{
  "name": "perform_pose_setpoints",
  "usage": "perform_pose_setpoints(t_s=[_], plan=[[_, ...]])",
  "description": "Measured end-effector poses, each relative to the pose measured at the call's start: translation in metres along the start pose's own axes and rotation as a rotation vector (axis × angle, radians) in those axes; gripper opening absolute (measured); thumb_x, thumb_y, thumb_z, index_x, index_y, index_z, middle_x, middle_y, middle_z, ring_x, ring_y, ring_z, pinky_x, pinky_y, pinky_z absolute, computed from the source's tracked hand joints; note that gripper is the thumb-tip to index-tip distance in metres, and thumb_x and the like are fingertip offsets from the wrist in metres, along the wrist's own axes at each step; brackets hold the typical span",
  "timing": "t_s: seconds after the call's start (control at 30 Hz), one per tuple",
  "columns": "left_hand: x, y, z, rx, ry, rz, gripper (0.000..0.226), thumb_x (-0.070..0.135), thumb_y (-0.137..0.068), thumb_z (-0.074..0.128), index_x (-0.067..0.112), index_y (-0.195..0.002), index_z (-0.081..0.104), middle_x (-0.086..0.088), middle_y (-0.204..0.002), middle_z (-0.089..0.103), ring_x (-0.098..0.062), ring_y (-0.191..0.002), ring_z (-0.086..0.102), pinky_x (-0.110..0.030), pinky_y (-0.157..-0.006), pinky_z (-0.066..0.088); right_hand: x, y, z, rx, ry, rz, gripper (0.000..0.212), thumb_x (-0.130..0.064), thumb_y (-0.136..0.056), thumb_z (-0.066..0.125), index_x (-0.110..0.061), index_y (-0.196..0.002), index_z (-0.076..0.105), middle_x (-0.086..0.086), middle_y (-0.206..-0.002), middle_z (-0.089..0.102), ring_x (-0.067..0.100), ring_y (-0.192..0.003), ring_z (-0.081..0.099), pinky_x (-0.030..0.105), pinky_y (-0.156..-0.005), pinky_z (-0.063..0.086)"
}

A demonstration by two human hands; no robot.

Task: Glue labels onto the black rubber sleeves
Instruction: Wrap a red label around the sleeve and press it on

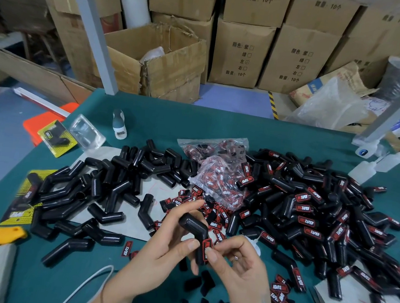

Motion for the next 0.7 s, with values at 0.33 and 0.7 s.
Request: perform_pose_setpoints(t_s=[0.33,0.7], plan=[[0.0048,0.0004,0.0018,0.001,-0.019,0.011,0.054,0.028,-0.108,0.059,0.034,-0.157,0.037,-0.001,-0.129,0.056,-0.022,-0.072,0.067,-0.036,-0.079,0.060,0.0028,-0.0013,-0.0001,0.014,-0.010,-0.017,0.029,-0.038,-0.063,0.089,-0.019,-0.077,0.072,0.000,-0.074,0.069,0.005,-0.073,0.062,0.016,-0.068,0.051],[-0.0015,0.0015,0.0006,0.012,-0.027,-0.013,0.057,0.028,-0.109,0.059,0.031,-0.160,0.034,-0.003,-0.131,0.054,-0.028,-0.071,0.067,-0.038,-0.079,0.059,0.0020,-0.0005,0.0005,0.020,-0.004,-0.013,0.028,-0.037,-0.064,0.090,-0.021,-0.076,0.071,0.000,-0.075,0.070,0.005,-0.073,0.063,0.016,-0.068,0.052]])
Point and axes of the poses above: each hand's wrist, its own y-axis away from the middle knuckle, its own z-axis out of the palm, x = y × z, the point moved 1 cm from there along -y, towards the middle knuckle
